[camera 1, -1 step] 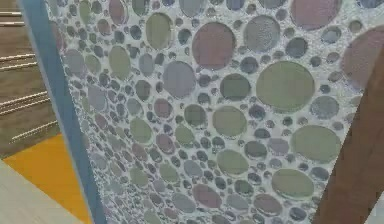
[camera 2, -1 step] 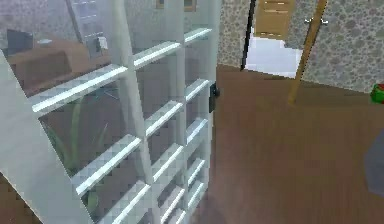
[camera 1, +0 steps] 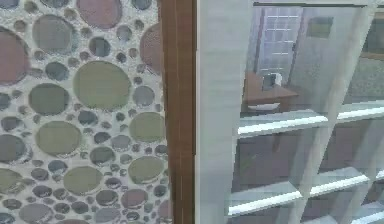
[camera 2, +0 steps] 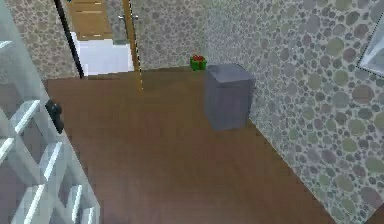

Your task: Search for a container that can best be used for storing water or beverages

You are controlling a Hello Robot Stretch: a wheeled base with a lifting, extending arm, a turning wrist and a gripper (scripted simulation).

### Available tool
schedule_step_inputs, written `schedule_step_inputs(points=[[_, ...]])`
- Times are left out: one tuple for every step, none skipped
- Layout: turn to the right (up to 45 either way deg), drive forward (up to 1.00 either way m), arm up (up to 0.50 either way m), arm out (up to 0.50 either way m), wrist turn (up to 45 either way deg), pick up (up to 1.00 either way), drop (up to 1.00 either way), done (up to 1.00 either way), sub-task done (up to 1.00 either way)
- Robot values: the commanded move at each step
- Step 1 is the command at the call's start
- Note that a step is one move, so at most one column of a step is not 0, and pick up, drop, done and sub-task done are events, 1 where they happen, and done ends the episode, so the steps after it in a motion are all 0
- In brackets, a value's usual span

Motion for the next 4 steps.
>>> schedule_step_inputs(points=[[45.0,0.00,0.00,0.00,0.0,0.00,0.00,0.00,0.00],[30.0,0.00,0.00,0.00,0.0,0.00,0.00,0.00,0.00],[0.0,1.00,0.00,0.00,0.0,0.00,0.00,0.00,0.00],[9.0,0.00,0.00,0.00,0.0,0.00,0.00,0.00,0.00]])
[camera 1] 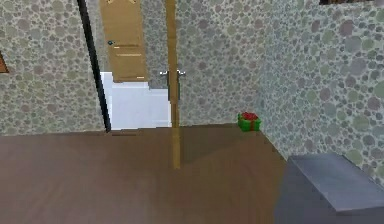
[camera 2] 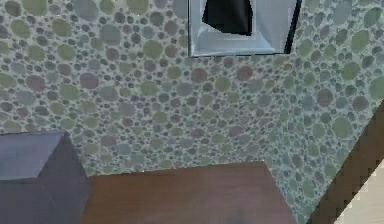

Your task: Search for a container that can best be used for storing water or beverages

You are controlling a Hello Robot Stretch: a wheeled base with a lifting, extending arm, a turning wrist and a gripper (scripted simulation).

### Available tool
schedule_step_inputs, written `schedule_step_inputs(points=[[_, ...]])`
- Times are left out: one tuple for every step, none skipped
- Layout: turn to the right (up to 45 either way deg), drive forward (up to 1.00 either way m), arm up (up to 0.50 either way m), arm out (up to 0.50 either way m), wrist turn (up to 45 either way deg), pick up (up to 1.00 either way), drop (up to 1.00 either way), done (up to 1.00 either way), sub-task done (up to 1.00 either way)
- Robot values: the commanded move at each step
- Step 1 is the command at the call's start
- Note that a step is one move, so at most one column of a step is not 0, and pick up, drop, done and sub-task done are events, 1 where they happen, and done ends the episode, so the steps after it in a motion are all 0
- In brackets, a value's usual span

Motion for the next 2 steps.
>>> schedule_step_inputs(points=[[0.0,0.20,0.00,0.00,0.0,0.00,0.00,0.00,0.00],[-24.0,0.00,0.00,0.00,0.0,0.00,0.00,0.00,0.00]])
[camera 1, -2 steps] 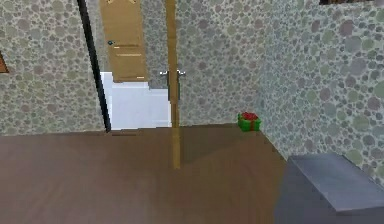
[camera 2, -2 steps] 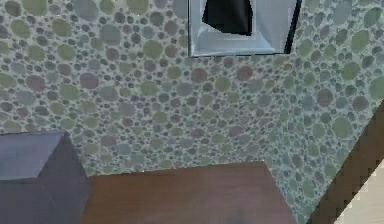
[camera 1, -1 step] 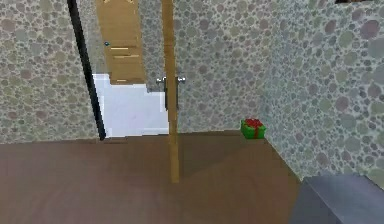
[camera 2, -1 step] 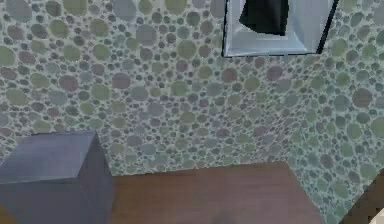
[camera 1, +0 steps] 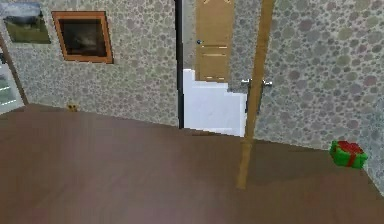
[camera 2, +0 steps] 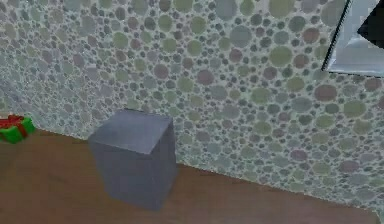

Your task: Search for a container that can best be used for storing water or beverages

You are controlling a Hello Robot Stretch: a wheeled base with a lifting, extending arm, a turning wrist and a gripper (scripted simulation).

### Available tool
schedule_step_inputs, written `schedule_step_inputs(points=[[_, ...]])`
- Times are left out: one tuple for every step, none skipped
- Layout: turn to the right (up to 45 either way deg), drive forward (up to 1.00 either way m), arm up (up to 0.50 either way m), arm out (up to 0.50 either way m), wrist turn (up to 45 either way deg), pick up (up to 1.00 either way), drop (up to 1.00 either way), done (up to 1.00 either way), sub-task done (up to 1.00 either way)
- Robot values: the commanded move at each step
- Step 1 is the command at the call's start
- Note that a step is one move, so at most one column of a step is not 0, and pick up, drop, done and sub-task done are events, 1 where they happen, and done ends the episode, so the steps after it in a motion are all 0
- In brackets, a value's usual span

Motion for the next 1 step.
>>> schedule_step_inputs(points=[[0.0,1.00,0.00,0.00,0.0,0.00,0.00,0.00,0.00]])
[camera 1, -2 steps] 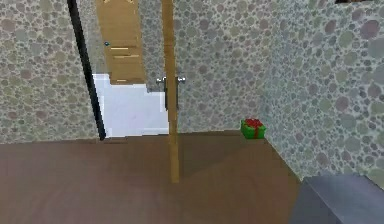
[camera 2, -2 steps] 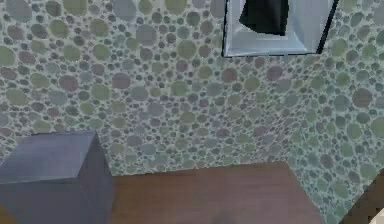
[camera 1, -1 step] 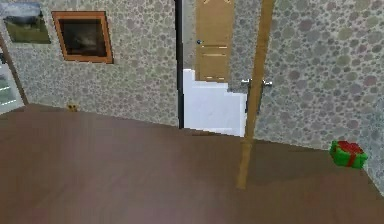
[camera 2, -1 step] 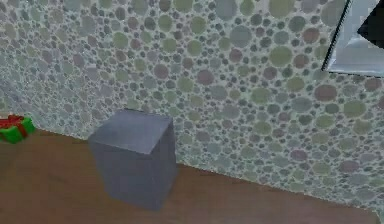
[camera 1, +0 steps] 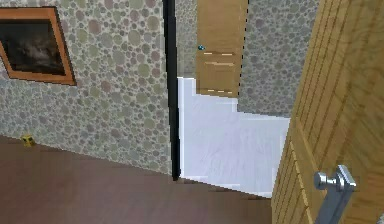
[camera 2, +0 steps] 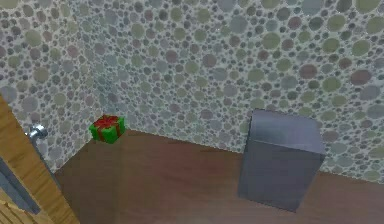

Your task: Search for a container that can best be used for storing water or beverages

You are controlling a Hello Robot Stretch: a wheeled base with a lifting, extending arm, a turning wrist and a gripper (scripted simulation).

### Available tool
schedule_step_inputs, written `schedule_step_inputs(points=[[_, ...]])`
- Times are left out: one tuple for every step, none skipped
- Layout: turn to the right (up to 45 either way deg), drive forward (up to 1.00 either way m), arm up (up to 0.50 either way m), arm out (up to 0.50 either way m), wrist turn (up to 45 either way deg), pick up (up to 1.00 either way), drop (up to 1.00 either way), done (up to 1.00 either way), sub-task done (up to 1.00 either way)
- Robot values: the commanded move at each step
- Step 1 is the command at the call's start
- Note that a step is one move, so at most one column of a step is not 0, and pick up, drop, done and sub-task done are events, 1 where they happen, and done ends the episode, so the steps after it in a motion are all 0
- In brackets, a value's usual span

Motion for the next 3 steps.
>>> schedule_step_inputs(points=[[-6.0,0.00,0.00,0.00,0.0,0.00,0.00,0.00,0.00],[0.0,0.40,0.00,0.00,0.0,0.00,0.00,0.00,0.00],[12.0,0.00,0.00,0.00,0.0,0.00,0.00,0.00,0.00]])
